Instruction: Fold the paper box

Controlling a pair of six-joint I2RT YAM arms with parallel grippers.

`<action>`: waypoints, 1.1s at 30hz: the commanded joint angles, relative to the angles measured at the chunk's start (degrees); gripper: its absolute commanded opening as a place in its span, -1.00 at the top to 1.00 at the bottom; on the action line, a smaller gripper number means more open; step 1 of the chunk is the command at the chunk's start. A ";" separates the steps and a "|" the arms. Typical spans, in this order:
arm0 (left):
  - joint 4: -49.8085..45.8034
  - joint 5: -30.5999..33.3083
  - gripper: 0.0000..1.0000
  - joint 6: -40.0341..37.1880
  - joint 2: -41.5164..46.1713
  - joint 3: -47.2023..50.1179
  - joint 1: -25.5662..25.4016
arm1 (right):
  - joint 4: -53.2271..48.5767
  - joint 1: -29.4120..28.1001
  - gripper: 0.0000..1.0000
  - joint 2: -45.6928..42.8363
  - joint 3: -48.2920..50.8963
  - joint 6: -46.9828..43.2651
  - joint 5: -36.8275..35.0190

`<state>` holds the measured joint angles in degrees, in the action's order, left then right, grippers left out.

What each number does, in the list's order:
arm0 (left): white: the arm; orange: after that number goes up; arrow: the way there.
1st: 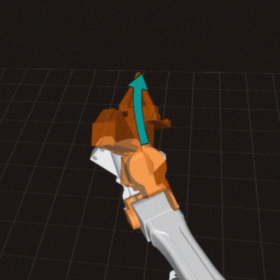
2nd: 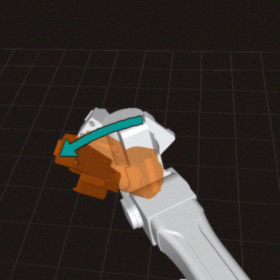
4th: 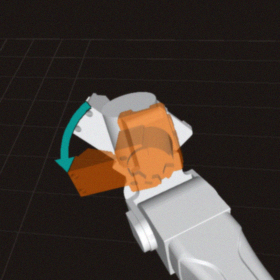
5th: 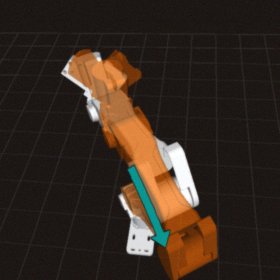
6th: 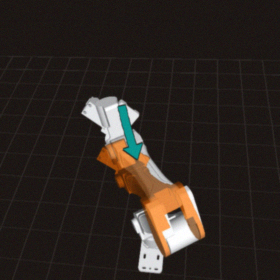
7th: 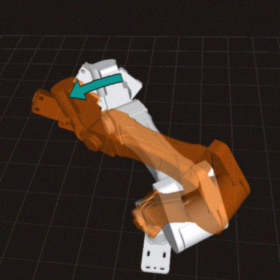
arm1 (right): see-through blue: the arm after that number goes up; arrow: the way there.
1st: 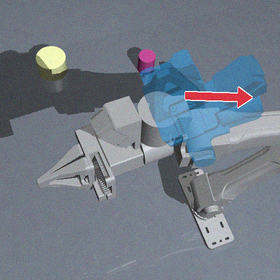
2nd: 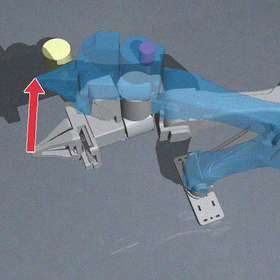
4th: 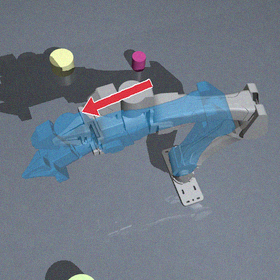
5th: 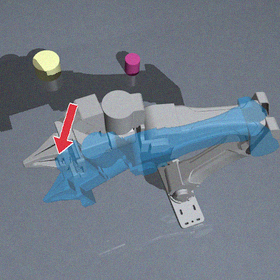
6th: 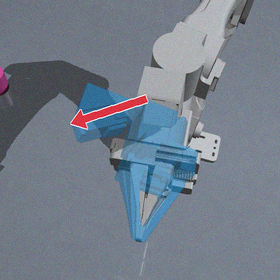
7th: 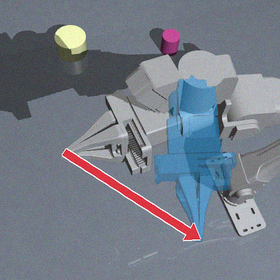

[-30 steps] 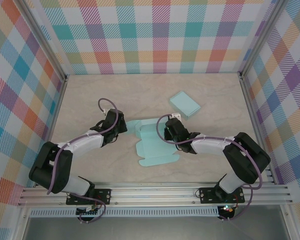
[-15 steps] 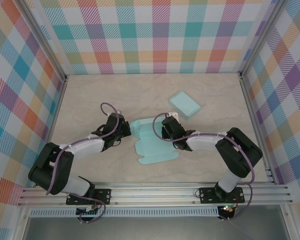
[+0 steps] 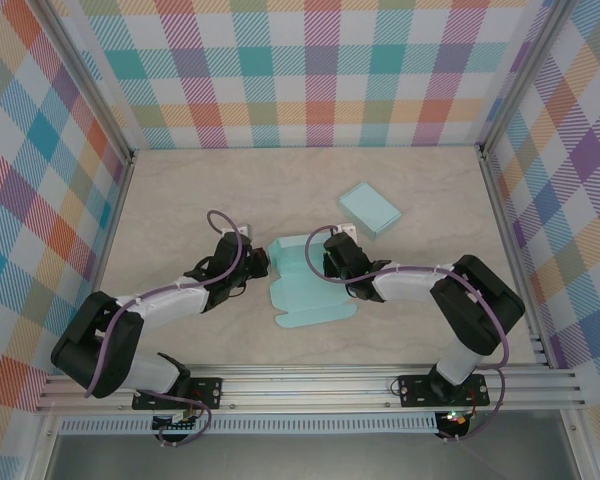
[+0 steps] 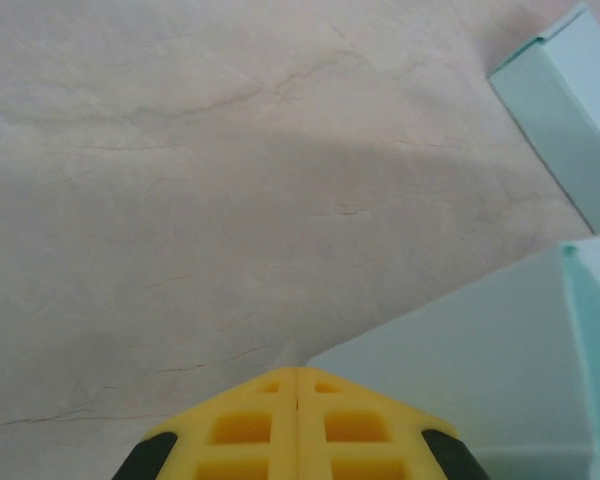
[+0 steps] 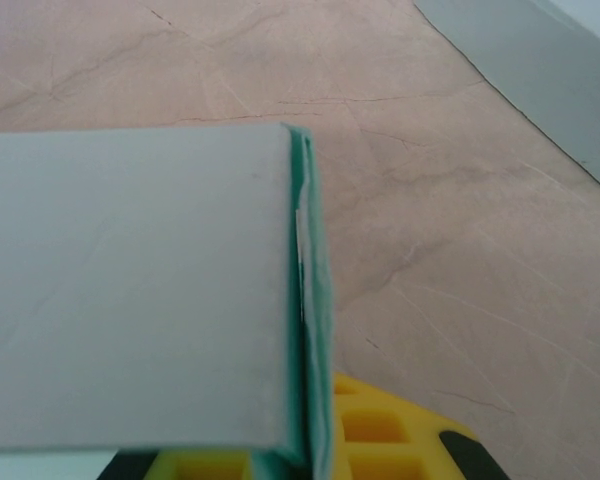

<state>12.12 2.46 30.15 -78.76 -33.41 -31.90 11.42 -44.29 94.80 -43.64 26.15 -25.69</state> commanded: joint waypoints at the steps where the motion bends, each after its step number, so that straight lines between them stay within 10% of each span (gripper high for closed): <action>1: 3.42 -2.10 0.99 -2.81 -1.13 -1.45 -2.40 | -1.05 -0.50 1.00 0.73 -0.40 -0.23 1.74; 20: -0.78 3.26 0.47 -14.17 -1.42 -3.49 -8.24 | -0.76 -0.71 1.00 0.80 -0.60 -0.14 2.43; 33: -7.80 9.53 0.48 -14.32 0.47 -1.49 -9.14 | -0.38 -0.71 1.00 1.21 -0.75 -0.07 2.34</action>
<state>7.14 10.72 16.86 -79.94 -35.14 -40.12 11.46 -44.29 94.80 -43.64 26.13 -25.58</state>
